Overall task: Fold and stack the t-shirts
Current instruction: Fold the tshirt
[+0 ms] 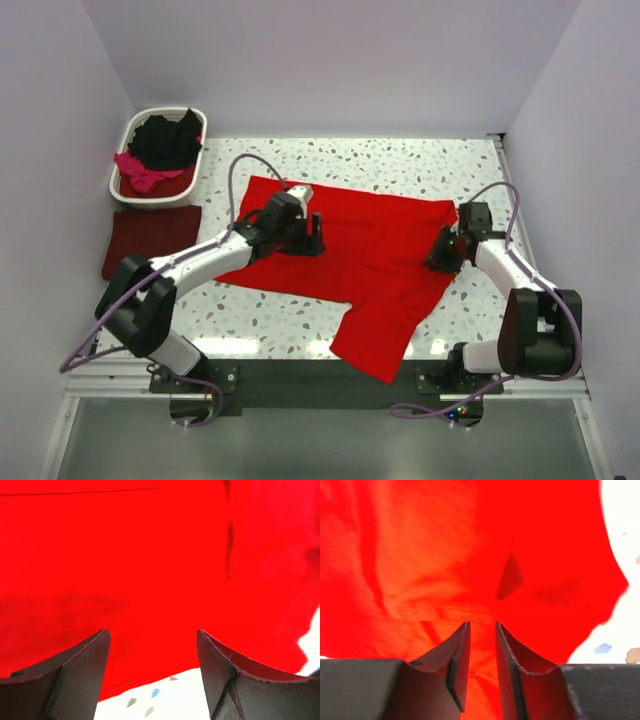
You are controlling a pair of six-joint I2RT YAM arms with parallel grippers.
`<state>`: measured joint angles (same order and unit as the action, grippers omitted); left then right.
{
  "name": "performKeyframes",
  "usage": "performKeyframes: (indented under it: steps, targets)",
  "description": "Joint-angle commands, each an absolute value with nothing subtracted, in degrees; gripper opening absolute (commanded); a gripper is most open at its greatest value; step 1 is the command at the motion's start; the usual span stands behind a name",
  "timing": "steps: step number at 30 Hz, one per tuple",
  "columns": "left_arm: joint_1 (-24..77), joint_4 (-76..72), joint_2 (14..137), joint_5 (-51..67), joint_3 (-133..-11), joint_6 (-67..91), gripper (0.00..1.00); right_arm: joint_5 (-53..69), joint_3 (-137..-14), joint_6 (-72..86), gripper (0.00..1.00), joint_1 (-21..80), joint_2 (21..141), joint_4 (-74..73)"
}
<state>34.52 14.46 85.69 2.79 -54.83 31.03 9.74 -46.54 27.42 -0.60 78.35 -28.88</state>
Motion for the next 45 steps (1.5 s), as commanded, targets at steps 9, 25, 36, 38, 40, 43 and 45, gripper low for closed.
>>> performKeyframes:
  steps: [9, 25, 36, 38, 40, 43, 45]
  targets:
    - [45.3, 6.7, 102.9, 1.9, -71.0, 36.0, 0.72, 18.8, -39.1, 29.4, 0.29, -6.5, 81.8, -17.9]
    - [48.5, 7.4, 115.3, 2.5, -78.7, 36.3, 0.65, 20.7, -36.5, 30.0, 0.18, -6.5, 82.2, -15.8]
    - [50.0, 7.6, 117.9, 3.0, -80.6, 36.5, 0.61, 19.7, -38.1, 28.7, 0.12, -6.5, 77.3, -20.5]
    - [50.1, 7.7, 118.1, 3.1, -80.9, 36.6, 0.59, 19.8, -38.4, 28.6, 0.11, -6.5, 77.0, -21.4]
    - [50.3, 7.7, 118.2, 3.0, -80.9, 36.6, 0.57, 19.7, -38.6, 28.1, 0.11, -6.4, 76.7, -21.8]
    - [50.3, 7.9, 118.6, 2.8, -80.9, 36.9, 0.56, 19.3, -38.8, 27.7, 0.07, -6.5, 76.2, -22.8]
    - [50.4, 8.0, 118.9, 2.7, -81.0, 37.1, 0.55, 19.2, -38.9, 27.4, 0.05, -6.5, 75.9, -23.2]
